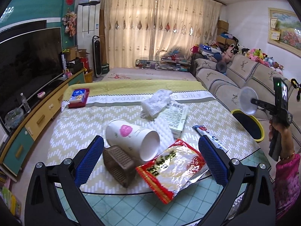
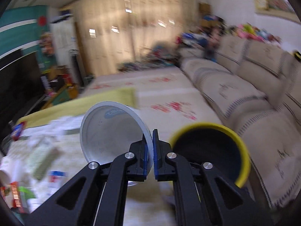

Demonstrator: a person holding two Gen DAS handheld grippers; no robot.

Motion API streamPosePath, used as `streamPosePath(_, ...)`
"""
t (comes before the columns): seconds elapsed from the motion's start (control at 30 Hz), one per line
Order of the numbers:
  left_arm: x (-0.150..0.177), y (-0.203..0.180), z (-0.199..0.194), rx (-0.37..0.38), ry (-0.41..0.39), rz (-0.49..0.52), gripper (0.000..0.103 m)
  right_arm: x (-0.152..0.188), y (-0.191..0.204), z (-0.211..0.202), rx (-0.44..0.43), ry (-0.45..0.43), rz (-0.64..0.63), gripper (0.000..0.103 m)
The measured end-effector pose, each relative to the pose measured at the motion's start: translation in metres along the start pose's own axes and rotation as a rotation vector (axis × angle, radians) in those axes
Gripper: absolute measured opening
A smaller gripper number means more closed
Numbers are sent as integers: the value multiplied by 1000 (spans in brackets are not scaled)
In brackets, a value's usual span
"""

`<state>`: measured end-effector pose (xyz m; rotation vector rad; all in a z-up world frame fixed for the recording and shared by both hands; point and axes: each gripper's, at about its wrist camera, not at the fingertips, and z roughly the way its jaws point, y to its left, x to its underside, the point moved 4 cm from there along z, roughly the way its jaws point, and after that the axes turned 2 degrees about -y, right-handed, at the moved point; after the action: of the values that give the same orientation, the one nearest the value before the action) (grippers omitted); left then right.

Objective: Collect trash
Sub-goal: 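Carry the tub with the right tool into the yellow bin and release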

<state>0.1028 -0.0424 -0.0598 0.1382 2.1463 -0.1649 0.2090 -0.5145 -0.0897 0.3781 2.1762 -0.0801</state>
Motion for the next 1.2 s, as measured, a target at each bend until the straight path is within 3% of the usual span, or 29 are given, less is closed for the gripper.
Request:
streamPosePath(0.2,0,-17,14,18,23,18,99,14,-75,66,115,162,84,5)
streamPosePath(0.47,-4,-27,23,-2,43,41,99,36,-112,130,189,307,126,14)
streamPosePath(0.63,-8,-25,26,-17,44,39,99,42,-114,130,184,310,135,31)
streamPosePath(1.03,-6,5,26,-67,58,40,99,42,-85,75,105,226,88,38)
streamPosePath(1.2,-7,21,34,-7,82,17,99,40,-75,68,88,223,73,38)
